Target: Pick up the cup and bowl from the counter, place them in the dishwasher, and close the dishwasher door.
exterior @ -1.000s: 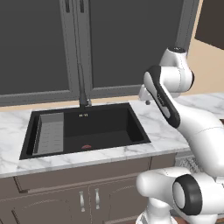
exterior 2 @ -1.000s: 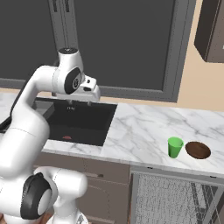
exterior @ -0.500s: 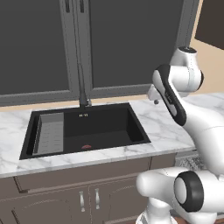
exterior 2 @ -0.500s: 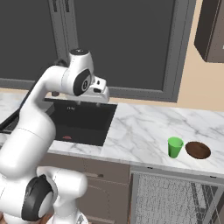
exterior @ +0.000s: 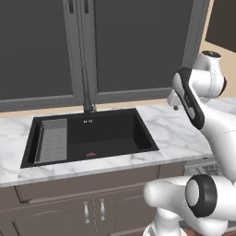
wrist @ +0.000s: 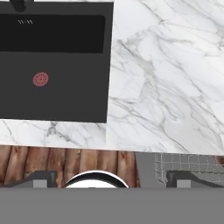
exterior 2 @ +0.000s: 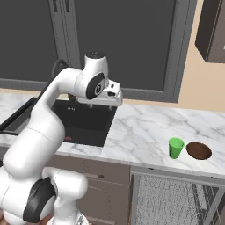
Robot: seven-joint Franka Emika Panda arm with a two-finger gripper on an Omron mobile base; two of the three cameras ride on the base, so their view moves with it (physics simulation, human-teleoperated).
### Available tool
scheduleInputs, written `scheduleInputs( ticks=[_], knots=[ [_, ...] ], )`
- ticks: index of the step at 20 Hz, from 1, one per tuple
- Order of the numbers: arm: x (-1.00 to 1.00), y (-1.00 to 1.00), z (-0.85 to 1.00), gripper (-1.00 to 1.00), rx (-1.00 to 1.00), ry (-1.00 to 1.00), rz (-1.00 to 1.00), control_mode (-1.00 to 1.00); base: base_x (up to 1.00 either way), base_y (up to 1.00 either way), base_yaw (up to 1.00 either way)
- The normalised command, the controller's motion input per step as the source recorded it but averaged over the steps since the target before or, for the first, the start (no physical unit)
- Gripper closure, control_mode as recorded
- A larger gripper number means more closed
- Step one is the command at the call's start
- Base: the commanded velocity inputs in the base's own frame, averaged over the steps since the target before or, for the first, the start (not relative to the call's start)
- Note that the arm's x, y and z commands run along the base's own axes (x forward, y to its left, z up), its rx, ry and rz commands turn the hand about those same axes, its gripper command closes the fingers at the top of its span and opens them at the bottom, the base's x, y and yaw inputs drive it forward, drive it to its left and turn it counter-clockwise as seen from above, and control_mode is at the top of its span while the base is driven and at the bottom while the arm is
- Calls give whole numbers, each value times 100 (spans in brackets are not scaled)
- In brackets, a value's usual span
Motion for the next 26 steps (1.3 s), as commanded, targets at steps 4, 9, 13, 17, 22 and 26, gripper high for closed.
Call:
scheduleInputs(
  ticks=[4, 9, 13, 17, 22, 26],
  knots=[
    [0, -46, -9, -100, 0, 0, 0, -100, 0, 0, 0],
    [0, -47, -4, -100, 0, 0, 0, -100, 0, 0, 0],
    [0, -46, -17, -100, 0, 0, 0, -100, 0, 0, 0],
    [0, -48, -26, -100, 0, 0, 0, -100, 0, 0, 0],
    [0, -44, -24, -100, 0, 0, 0, -100, 0, 0, 0],
    [0, -42, -25, -100, 0, 0, 0, -100, 0, 0, 0]
  ],
)
